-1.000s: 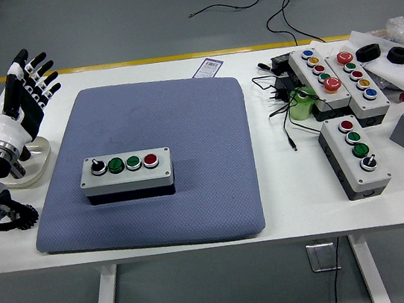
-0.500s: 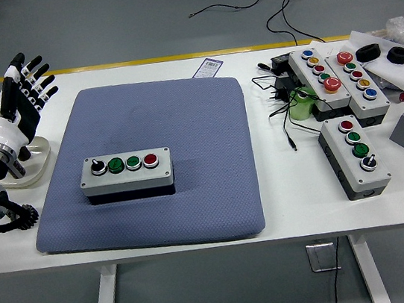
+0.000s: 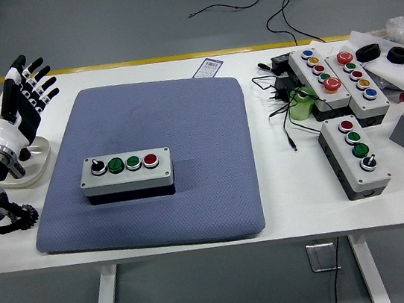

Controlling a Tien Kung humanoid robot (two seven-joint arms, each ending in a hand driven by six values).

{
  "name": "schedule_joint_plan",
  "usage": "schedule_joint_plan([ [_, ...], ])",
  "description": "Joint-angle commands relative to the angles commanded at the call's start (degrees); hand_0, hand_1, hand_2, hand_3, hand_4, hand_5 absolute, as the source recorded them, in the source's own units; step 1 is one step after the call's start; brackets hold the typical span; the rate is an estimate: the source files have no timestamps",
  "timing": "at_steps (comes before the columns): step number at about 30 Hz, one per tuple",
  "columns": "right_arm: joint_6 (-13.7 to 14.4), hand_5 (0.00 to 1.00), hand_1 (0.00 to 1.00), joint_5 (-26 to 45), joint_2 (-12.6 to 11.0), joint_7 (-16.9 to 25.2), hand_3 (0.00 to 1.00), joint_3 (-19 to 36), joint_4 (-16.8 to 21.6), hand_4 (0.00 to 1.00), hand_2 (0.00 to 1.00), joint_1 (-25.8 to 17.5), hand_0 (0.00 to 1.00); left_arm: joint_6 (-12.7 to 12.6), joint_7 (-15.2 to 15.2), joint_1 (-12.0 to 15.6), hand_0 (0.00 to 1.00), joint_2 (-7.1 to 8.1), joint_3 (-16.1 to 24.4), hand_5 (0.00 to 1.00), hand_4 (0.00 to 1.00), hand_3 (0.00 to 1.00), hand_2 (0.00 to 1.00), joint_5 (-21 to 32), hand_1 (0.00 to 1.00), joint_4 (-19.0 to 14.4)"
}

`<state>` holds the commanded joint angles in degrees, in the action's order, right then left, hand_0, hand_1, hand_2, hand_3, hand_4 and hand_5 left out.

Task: Pick up the button,place it on the desk,press the button,press the button

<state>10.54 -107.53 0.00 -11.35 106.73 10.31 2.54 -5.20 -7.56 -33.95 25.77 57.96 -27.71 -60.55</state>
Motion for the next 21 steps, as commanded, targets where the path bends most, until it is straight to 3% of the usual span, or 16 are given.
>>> schedule_joint_plan([
  [21,0.2,0.152,0.657,-2.4,0.0,0.0,0.624,2.4,0.0,0.305,0.705,-0.4,0.533,0.3,0.6,1.1,0.886,0.03,1.9,0.998,0.645,0.953,0.942,-1.1,0.906,-0.2],
])
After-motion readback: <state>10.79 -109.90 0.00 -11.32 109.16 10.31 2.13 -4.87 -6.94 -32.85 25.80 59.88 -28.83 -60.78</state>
